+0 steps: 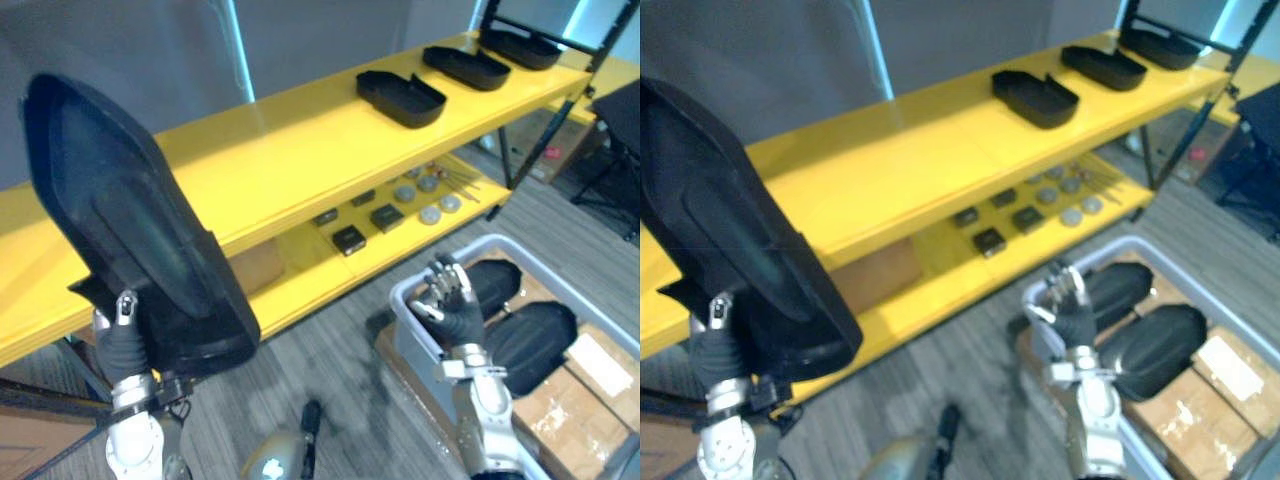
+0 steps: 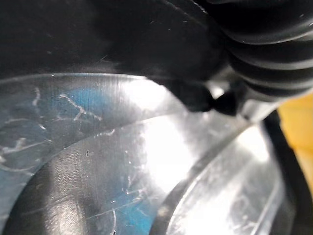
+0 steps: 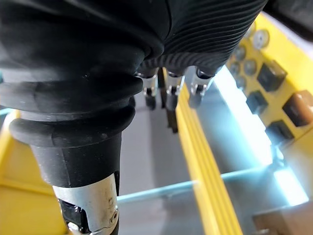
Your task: Walk over and take plastic housings, then place them on the shelf
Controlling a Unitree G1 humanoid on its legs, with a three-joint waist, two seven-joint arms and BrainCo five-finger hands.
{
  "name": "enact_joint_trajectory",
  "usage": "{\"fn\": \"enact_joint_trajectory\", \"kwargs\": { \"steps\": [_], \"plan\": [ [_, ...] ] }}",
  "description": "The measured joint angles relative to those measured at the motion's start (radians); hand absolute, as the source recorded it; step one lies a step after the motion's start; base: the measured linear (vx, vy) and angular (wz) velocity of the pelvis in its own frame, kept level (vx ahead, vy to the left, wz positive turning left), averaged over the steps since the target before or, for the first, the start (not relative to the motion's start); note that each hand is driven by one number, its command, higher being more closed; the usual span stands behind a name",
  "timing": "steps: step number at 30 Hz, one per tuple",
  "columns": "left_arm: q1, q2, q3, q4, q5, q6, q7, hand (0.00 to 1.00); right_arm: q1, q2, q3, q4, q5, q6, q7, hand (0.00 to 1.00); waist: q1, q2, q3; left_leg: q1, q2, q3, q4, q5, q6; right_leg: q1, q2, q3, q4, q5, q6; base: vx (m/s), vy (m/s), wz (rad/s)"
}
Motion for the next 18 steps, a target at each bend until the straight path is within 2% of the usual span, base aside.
{"fn": "enact_joint_trajectory", "kwargs": {
  "steps": [1,2,4,5,6,7,8,9,10,12,14,15,16,18],
  "plan": [
    [0.001,0.006,0.007,0.000,0.001,0.000,0.002,1.00,-0.001,0.004,-0.002,0.000,-0.001,-0.001,0.000,0.00,-0.002,-0.003,0.001,0.020,-0.003,-0.004,-0.006,-0.009,0.006,-0.030,-0.013,0.025,0.073,0.055,-0.001,0.23,0.116,0.10],
    [0.003,0.007,0.014,-0.001,0.004,0.000,0.010,1.00,-0.002,0.016,-0.010,0.006,-0.002,-0.008,-0.002,0.00,-0.011,-0.007,0.002,0.064,-0.004,-0.017,-0.030,-0.024,0.019,-0.080,-0.029,0.070,0.186,0.122,0.017,0.29,0.059,0.15],
    [-0.003,0.007,0.015,-0.001,0.003,0.000,0.036,1.00,-0.004,0.032,-0.019,0.011,-0.002,-0.026,-0.009,0.00,-0.029,-0.003,0.001,0.103,0.001,-0.046,-0.030,-0.055,0.037,-0.154,-0.015,0.085,0.241,0.015,0.032,0.33,0.052,0.24],
    [-0.005,0.012,0.014,0.000,-0.002,0.003,0.048,1.00,-0.008,0.031,-0.021,0.011,-0.003,-0.028,-0.015,0.00,-0.039,0.007,0.004,0.125,0.010,-0.061,-0.027,-0.074,0.039,-0.198,0.011,0.089,0.176,-0.042,0.038,0.26,0.031,0.20],
    [-0.008,0.014,0.013,0.000,-0.002,0.006,0.050,1.00,-0.009,0.031,-0.022,0.010,-0.002,-0.028,-0.017,0.00,-0.039,0.007,0.003,0.136,0.016,-0.065,-0.026,-0.081,0.038,-0.211,0.025,0.091,0.129,-0.056,0.037,0.30,0.014,0.20],
    [-0.018,0.020,0.009,0.001,-0.003,0.012,0.052,1.00,-0.010,0.029,-0.023,0.007,0.000,-0.027,-0.017,0.00,-0.040,0.013,0.003,0.148,0.028,-0.081,-0.020,-0.095,0.033,-0.227,0.053,0.098,0.047,-0.062,0.042,0.24,-0.022,0.40],
    [-0.043,0.036,-0.005,0.007,-0.004,0.026,0.053,1.00,-0.010,0.023,-0.025,-0.015,0.003,-0.027,-0.016,0.00,-0.044,0.032,0.004,0.149,0.044,-0.113,0.016,-0.130,0.023,-0.247,0.108,0.145,-0.102,-0.051,0.059,0.23,-0.036,0.44],
    [-0.049,0.040,-0.008,0.008,-0.004,0.028,0.053,1.00,-0.010,0.022,-0.024,-0.024,0.004,-0.027,-0.015,0.00,-0.045,0.030,0.003,0.151,0.046,-0.119,0.024,-0.138,0.021,-0.250,0.118,0.161,-0.130,-0.045,0.069,0.22,-0.075,0.65],
    [-0.066,0.046,-0.020,0.015,-0.004,0.031,0.053,1.00,-0.009,0.019,-0.024,-0.065,0.014,-0.026,-0.005,0.00,-0.045,0.034,0.005,0.164,0.047,-0.149,0.047,-0.161,0.006,-0.254,0.143,0.219,-0.225,-0.023,0.096,0.23,-0.121,0.60],
    [-0.072,0.040,-0.042,0.017,-0.004,0.031,0.058,1.00,-0.005,0.016,-0.020,-0.152,0.062,-0.026,0.022,0.00,-0.045,0.019,-0.008,0.183,0.034,-0.207,0.080,-0.206,-0.015,-0.246,0.155,0.290,-0.313,0.014,0.115,0.27,-0.208,0.97],
    [-0.066,0.040,-0.056,0.015,-0.004,0.031,0.057,1.00,0.001,0.008,-0.014,-0.216,0.099,-0.025,0.053,0.00,-0.044,-0.002,-0.040,0.182,0.019,-0.260,0.102,-0.240,-0.027,-0.238,0.152,0.316,-0.356,0.039,0.106,0.24,-0.254,1.00],
    [-0.051,0.042,-0.060,0.001,-0.004,0.031,0.057,1.00,0.000,-0.002,-0.001,-0.251,0.119,-0.024,0.078,0.00,-0.038,-0.029,-0.066,0.181,0.007,-0.283,0.117,-0.274,-0.042,-0.209,0.145,0.312,-0.407,0.065,0.094,0.35,-0.396,1.09],
    [-0.036,0.025,-0.059,-0.005,-0.004,0.032,0.058,1.00,-0.007,-0.025,0.006,-0.261,0.140,-0.018,0.105,0.00,-0.037,-0.030,-0.081,0.179,0.037,-0.267,0.149,-0.314,-0.054,-0.178,0.142,0.263,-0.419,0.150,0.138,0.35,-0.395,1.08],
    [-0.005,-0.021,-0.075,-0.011,-0.005,0.042,0.057,1.00,-0.015,-0.064,0.007,-0.258,0.169,0.012,0.141,0.00,-0.031,0.026,-0.109,0.176,0.115,-0.217,0.162,-0.324,-0.093,-0.134,0.180,0.195,-0.439,0.135,0.119,0.32,-0.314,0.89]
  ]
}}
